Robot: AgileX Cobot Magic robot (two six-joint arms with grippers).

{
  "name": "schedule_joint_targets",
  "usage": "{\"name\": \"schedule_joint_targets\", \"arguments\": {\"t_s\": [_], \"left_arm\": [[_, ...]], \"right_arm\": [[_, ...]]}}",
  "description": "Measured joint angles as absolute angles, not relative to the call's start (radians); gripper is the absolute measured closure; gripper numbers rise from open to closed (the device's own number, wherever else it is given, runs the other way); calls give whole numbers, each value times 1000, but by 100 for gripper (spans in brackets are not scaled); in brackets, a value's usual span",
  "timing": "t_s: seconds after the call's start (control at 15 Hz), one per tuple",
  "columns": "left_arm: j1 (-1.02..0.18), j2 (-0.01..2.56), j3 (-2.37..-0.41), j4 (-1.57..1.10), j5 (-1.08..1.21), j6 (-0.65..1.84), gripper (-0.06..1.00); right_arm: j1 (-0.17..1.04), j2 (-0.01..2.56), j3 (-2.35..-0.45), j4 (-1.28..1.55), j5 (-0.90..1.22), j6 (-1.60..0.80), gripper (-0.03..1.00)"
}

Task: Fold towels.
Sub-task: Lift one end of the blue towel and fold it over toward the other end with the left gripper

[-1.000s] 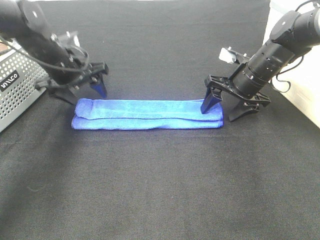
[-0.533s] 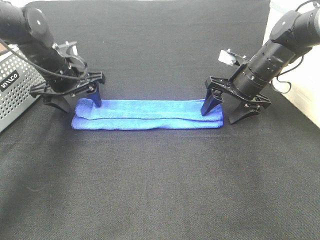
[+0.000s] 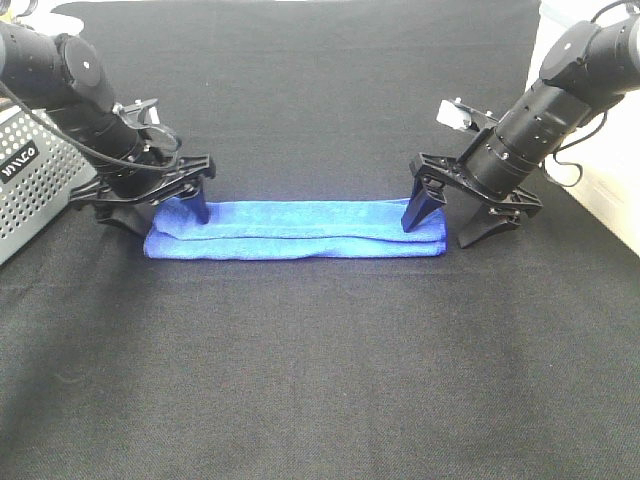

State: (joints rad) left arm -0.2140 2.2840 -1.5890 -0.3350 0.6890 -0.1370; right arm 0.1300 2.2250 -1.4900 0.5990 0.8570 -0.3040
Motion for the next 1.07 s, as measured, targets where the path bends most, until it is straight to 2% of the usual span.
{"name": "schedule_joint_targets", "arguments": {"t_s": [0.13, 0.2, 0.33, 0.4, 0.53, 0.8, 1.07], "left_arm": [[-231, 2290, -1589, -345, 672, -136, 31], [-233, 2292, -1589, -350, 670, -136, 43], [-233, 2296, -1589, -361, 672, -138, 74], [-233, 2294, -1589, -358, 677, -138, 85], [-233, 2289, -1590, -314, 693, -140, 86], [-233, 2207, -1590, -45, 800, -222, 86], [-238, 2124, -1634, -21, 915, -229, 86]], "right_arm": [[130, 2225, -1490, 599, 856, -304, 18], [130, 2225, -1490, 599, 856, -304, 18], [130, 2225, -1490, 599, 856, -304, 18], [130, 2225, -1490, 599, 856, -304, 18], [130, 2223, -1490, 598, 857, -304, 18], [130, 2173, -1490, 570, 861, -288, 18], [130, 2136, -1490, 561, 883, -279, 18]]}}
